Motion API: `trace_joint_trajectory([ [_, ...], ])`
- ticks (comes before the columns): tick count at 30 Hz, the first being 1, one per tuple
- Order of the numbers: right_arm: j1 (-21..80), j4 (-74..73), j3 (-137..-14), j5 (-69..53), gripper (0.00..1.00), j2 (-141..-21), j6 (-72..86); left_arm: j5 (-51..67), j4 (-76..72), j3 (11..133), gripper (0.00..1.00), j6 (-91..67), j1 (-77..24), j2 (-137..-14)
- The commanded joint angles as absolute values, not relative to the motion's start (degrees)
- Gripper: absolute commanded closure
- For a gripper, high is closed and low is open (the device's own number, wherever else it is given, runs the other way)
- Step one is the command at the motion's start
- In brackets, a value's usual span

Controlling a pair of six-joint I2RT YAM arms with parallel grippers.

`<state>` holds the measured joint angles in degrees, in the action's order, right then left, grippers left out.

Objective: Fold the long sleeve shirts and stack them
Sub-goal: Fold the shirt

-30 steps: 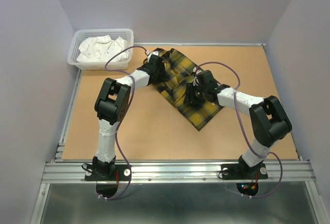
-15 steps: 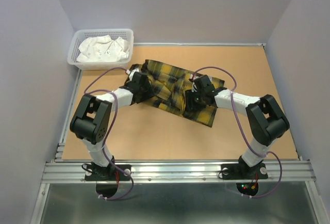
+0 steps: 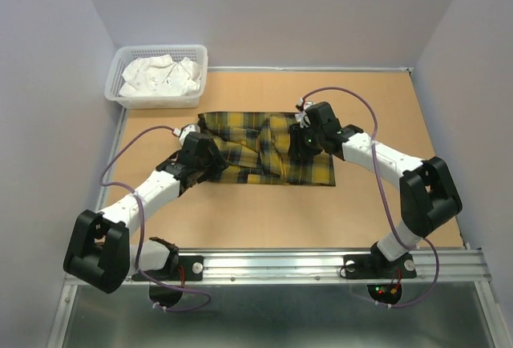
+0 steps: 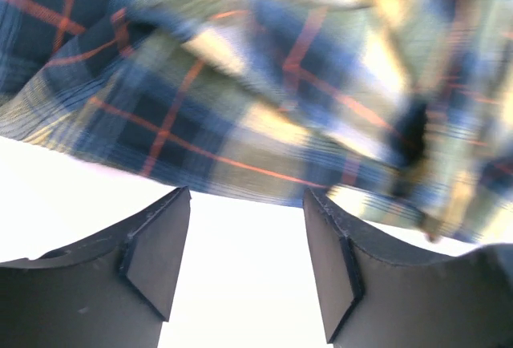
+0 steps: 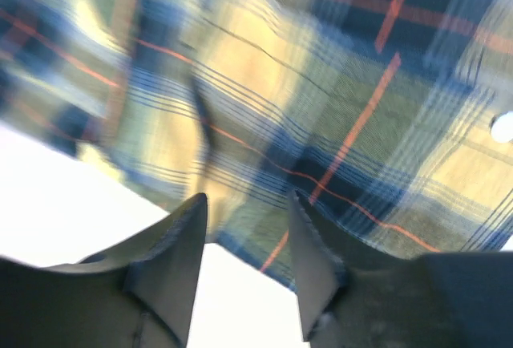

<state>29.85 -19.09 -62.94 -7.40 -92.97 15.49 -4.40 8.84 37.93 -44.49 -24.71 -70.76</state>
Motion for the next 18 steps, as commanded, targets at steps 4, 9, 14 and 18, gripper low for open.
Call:
trace_joint_trajectory([
  [4,31.2,-16.7,-66.4,-12.0,0.62,-92.8,18.9,-5.4,9.1,44.8,0.32,-42.5,-26.6,-68.1],
  [9,33.8,-13.2,-65.1,-12.0,0.68,-96.2,21.0,-5.6,8.6,45.7,0.32,-40.8,-27.3,-68.5],
  [14,38.2,-10.4,-62.3,-10.3,0.73,-100.0,21.4,-6.0,8.5,45.2,0.32,-39.9,-28.1,-67.9],
  [18,39.5,-10.2,-61.0,-10.1,0.74,-102.5,21.8,-6.2,8.5,44.5,0.32,-39.5,-28.7,-67.6],
])
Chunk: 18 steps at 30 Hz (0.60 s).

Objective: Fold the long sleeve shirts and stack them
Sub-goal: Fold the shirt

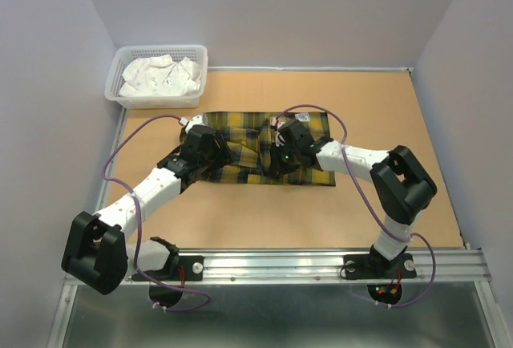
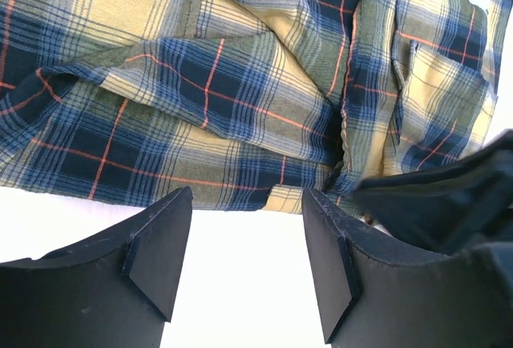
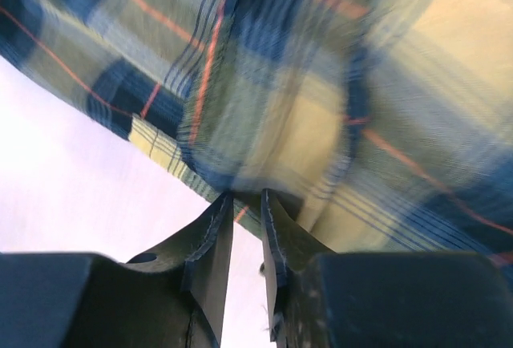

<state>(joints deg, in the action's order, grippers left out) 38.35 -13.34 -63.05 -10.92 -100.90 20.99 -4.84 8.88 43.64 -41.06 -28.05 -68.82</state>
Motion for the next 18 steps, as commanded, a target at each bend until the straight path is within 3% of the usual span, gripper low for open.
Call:
trace_joint_trajectory([
  [1,39.7,-10.2,-60.4,-9.8,0.74,-102.6,21.8,-6.2,8.5,44.5,0.32,-39.0,-28.9,-67.5],
  [12,39.8,-11.2,-63.4,-9.4,0.73,-94.0,21.0,-6.2,5.6,45.3,0.31,-35.2,-32.1,-66.1],
  [18,39.7,-12.3,-63.0,-4.0,0.74,-90.3,20.6,-8.0,5.5,45.0,0.24,-34.4,-32.2,-65.4],
])
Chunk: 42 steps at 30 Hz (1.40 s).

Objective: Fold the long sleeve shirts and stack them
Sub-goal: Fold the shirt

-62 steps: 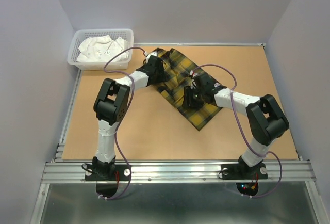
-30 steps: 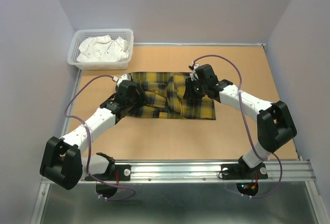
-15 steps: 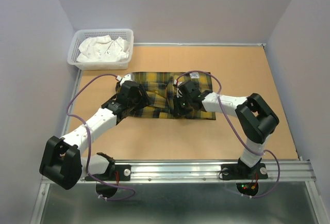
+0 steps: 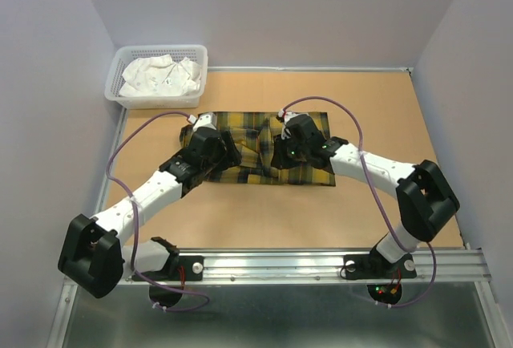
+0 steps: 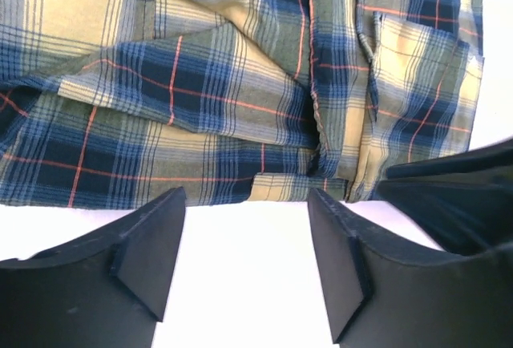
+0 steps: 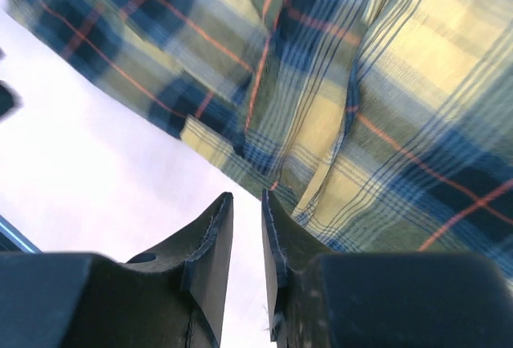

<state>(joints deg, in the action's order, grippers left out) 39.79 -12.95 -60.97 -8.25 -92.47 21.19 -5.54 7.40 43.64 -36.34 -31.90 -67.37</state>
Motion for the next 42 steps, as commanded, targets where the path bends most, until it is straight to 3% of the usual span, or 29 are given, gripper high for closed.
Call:
trace_joint_trajectory([
  [1,39.7,-12.4,-62.7,-3.5,0.74,-90.4,20.7,-8.3,5.6,45.0,0.22,-34.1,-32.2,-65.2],
  [4,39.7,-12.4,-61.0,-3.4,0.74,-92.2,21.5,-9.1,5.7,44.2,0.13,-32.8,-32.2,-64.2],
  [5,39.7,-12.2,-60.5,-3.6,0.74,-92.8,21.6,-9.2,5.6,44.0,0.03,-32.3,-32.2,-63.9],
  [6,39.7,-12.2,-59.6,-3.5,0.74,-94.6,21.6,-9.2,5.7,43.9,0.01,-31.6,-32.2,-63.8],
  [19,40.3,-9.1,-58.7,-7.5,0.73,-99.9,22.4,-8.4,3.1,43.9,0.01,-24.3,-34.0,-64.3],
  [23,39.6,-13.7,-63.4,-1.9,0.61,-96.1,21.1,-8.7,1.2,45.9,0.01,-21.9,-36.2,-67.1],
  [27,33.9,-21.4,-67.7,3.5,0.36,-93.2,21.3,-11.8,0.3,50.9,0.01,-17.6,-41.4,-71.7],
  [33,15.5,-25.8,-65.8,0.4,0.1,-86.7,25.4,-12.9,-2.3,58.3,0.01,-8.3,-50.6,-81.1],
  [35,8.4,-26.9,-64.6,-5.5,0.0,-84.5,27.2,-13.0,-2.5,61.9,0.01,-5.3,-52.9,-85.3],
  [42,-8.0,-27.5,-55.3,-19.9,0.0,-79.8,34.2,-15.5,-0.7,74.6,0.04,11.6,-65.1,-100.3],
])
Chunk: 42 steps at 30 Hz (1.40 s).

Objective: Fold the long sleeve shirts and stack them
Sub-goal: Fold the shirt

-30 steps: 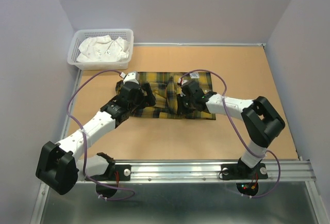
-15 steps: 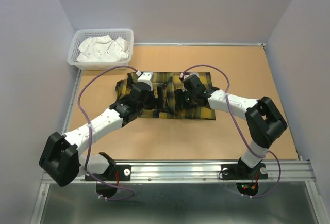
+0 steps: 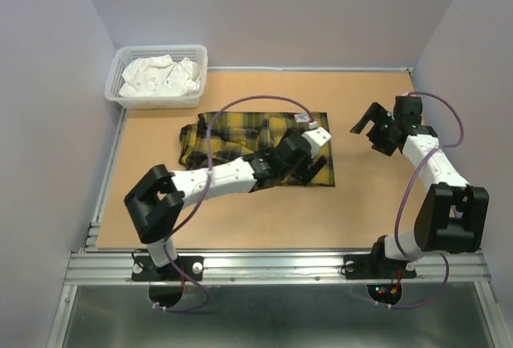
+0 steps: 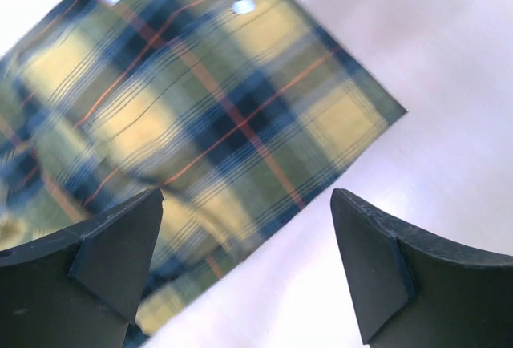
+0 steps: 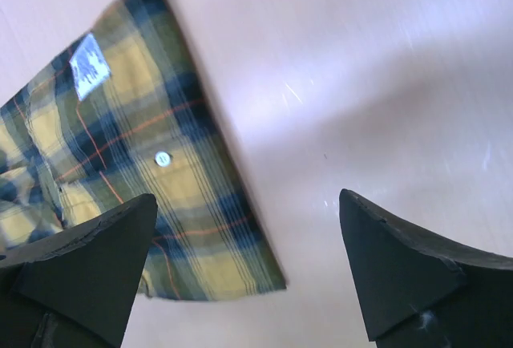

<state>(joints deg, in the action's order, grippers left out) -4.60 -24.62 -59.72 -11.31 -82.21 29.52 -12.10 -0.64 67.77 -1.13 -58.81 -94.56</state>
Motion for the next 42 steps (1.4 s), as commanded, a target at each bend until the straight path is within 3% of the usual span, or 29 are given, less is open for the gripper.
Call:
trace_joint_trajectory([
  [1,-8.3,-27.5,-54.7,-19.6,0.0,-79.1,34.5,-16.8,-0.4,75.8,0.05,12.9,-66.1,-103.5],
  [11,-8.8,-27.6,-52.7,-18.5,0.0,-75.0,33.9,-19.4,1.2,84.0,0.15,15.8,-69.1,-116.0],
  [26,-8.8,-27.4,-52.3,-19.6,0.0,-74.5,32.8,-23.0,1.8,87.3,0.3,18.9,-69.1,-124.3],
  [29,-8.8,-27.5,-52.4,-20.0,0.0,-74.8,32.8,-23.7,1.6,87.0,0.42,19.4,-69.1,-125.3],
  [31,-8.8,-27.5,-52.6,-20.3,0.0,-75.1,32.8,-23.2,1.5,86.7,0.56,19.4,-69.0,-125.2],
  [32,-8.9,-27.5,-52.8,-20.6,0.0,-75.1,32.8,-22.9,1.5,86.6,0.7,19.3,-69.0,-124.9],
  [36,-8.8,-27.3,-53.8,-21.9,0.0,-75.4,32.8,-21.0,0.4,85.0,0.97,17.6,-68.0,-122.6],
  [42,-8.8,-22.3,-52.3,-27.5,0.0,-75.7,34.7,-17.0,-4.0,81.1,1.0,14.2,-65.3,-117.0],
])
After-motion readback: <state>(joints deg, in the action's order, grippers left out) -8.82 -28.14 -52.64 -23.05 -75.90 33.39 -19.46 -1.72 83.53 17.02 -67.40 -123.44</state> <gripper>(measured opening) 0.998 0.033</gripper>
